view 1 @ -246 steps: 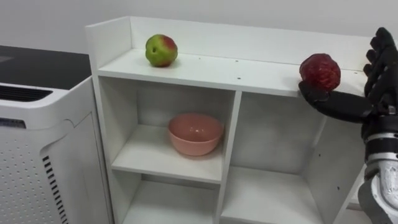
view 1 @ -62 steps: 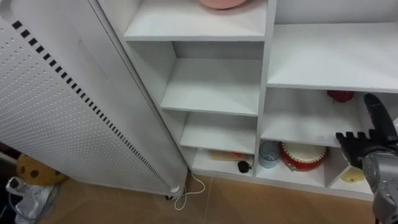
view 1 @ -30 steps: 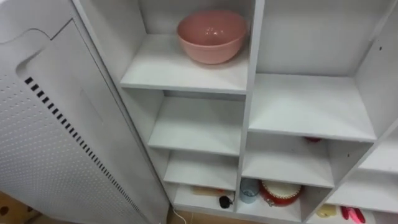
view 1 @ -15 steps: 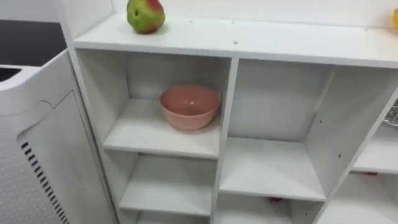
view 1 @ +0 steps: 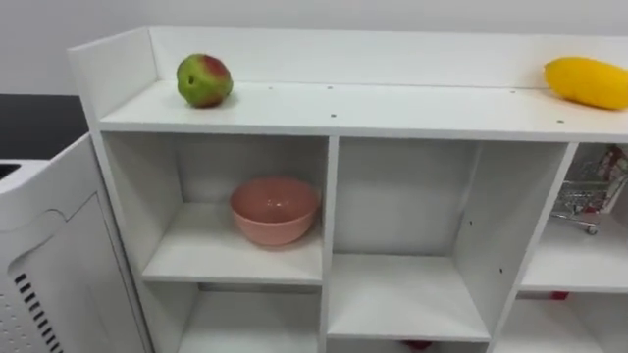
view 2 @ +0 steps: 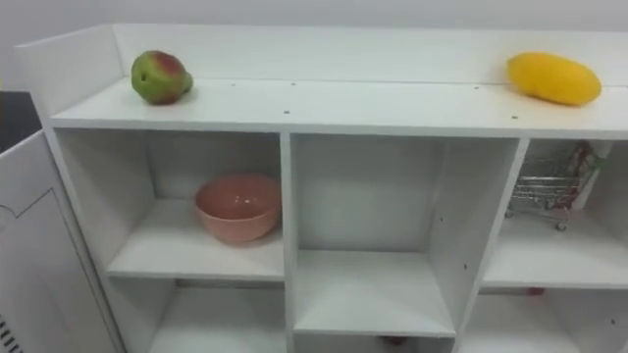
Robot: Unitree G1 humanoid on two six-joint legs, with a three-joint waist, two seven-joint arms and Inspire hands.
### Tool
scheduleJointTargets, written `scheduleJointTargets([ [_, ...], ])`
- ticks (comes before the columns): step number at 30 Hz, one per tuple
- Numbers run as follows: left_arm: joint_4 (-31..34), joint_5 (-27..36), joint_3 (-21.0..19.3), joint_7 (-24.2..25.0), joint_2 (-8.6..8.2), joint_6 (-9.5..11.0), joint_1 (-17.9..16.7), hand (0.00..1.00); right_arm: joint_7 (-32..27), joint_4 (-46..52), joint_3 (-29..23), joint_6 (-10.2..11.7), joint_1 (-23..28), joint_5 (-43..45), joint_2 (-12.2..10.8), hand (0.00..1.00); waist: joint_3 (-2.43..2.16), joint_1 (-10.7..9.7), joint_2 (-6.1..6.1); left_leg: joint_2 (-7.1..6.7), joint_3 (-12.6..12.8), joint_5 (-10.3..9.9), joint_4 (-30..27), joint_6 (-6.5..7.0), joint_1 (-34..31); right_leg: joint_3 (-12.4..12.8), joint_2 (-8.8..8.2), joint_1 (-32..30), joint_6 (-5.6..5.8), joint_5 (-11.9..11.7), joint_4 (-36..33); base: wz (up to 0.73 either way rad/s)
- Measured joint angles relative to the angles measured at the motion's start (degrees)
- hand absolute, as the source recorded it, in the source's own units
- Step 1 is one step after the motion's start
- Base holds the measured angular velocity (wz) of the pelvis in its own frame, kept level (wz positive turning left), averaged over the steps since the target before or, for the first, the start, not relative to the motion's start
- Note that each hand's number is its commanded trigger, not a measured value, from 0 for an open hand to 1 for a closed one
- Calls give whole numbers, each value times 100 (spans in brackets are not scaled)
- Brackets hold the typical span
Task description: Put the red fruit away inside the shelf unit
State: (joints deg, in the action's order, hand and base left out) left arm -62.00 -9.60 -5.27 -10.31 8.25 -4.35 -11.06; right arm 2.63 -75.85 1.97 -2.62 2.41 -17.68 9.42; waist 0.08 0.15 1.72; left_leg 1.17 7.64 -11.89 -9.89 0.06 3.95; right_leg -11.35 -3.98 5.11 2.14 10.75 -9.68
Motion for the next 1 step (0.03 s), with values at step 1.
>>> scheduleJointTargets([
  [1,0,-17,-43,8,-2,-30,-9,0,5,3,-41,-1,20,1,-6,0,0,-7,4,1,1,0,-11,0,11,3,1,8,0,0,-1,0],
])
